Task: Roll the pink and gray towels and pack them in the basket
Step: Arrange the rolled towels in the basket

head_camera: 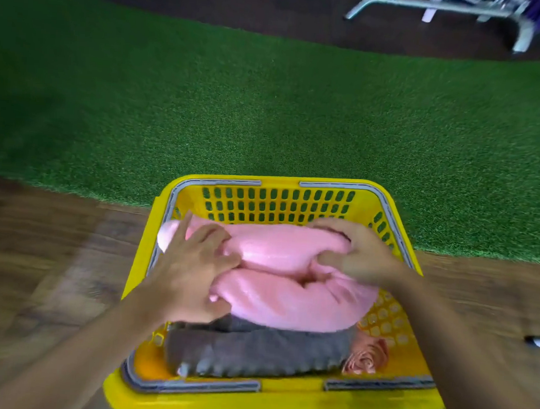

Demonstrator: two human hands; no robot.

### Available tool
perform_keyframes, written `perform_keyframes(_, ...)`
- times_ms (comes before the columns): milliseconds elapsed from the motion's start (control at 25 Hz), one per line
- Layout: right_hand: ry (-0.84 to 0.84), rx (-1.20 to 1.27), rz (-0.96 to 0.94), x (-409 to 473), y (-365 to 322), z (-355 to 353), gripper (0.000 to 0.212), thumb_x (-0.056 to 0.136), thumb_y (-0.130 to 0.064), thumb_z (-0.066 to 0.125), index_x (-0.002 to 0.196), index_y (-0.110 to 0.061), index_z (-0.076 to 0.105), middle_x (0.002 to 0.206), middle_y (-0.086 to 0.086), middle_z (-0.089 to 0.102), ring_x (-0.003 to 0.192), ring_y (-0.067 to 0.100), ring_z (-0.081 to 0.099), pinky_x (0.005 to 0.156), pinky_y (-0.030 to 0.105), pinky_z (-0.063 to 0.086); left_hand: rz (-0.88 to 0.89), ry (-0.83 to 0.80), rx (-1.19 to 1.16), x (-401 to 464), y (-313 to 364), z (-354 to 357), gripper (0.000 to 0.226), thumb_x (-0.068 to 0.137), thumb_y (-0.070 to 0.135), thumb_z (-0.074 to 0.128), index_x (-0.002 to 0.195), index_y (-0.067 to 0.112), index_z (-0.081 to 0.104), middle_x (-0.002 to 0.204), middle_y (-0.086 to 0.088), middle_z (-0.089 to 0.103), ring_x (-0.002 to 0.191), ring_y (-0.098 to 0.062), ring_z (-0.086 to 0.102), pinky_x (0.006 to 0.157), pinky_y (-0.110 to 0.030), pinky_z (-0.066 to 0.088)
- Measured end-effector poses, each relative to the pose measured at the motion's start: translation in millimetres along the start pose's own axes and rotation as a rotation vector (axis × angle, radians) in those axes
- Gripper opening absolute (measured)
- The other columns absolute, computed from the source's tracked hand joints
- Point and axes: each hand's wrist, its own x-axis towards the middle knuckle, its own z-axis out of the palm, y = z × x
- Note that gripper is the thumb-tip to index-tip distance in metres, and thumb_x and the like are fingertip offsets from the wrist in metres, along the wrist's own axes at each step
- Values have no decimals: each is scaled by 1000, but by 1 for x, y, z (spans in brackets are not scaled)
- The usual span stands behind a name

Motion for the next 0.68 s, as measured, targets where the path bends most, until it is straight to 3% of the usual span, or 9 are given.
perform_keyframes(120,-116,-130,172,-38,21,33,58,64,-34,77,118,-25,57,111,-5,59,98,13,56,80,25,45,29,-354,51,-36,29,26,63,38,64,58,93,33,65,106,-10,62,111,-31,59,97,-74,31)
perform_keyframes(200,-142,-181,230,-51,29,44,63,61,-43,77,117,-22,58,107,-2,61,93,13,56,72,23,42,11,-426,57,-41,36,42,74,46,73,56,110,36,59,130,-11,56,127,-27,50,104,-71,21)
perform_keyframes(280,-152,-236,219,-53,28,43,75,53,-51,72,120,-22,56,108,-1,61,90,13,53,68,22,38,-86,-454,-118,-34,30,41,69,59,76,40,115,37,52,147,1,40,137,-20,35,115,-60,5)
perform_keyframes(360,-161,-244,211,-54,26,42,83,49,-51,65,126,-23,52,115,1,59,94,13,50,73,23,36,-243,-464,-368,-22,22,34,53,64,71,37,101,36,51,129,13,50,125,-15,44,117,-52,8)
perform_keyframes(440,-160,-189,201,-57,24,43,78,54,-43,67,128,-25,50,119,0,57,100,14,49,78,25,38,-304,-470,-450,-12,13,36,53,65,62,56,110,38,45,116,14,54,114,-14,49,116,-49,14)
perform_keyframes(560,-160,-93,177,-61,24,42,67,65,-25,76,127,-27,52,113,-10,54,106,11,49,85,27,41,-276,-584,-422,-1,9,47,82,58,61,61,134,41,36,132,15,52,129,-15,42,118,-48,1)
perform_keyframes(680,-148,-43,153,-62,24,37,64,67,-21,76,125,-31,53,116,-12,55,109,10,50,88,27,42,-178,-612,-183,11,10,38,63,73,60,55,131,41,41,109,8,65,113,-18,54,115,-44,15)
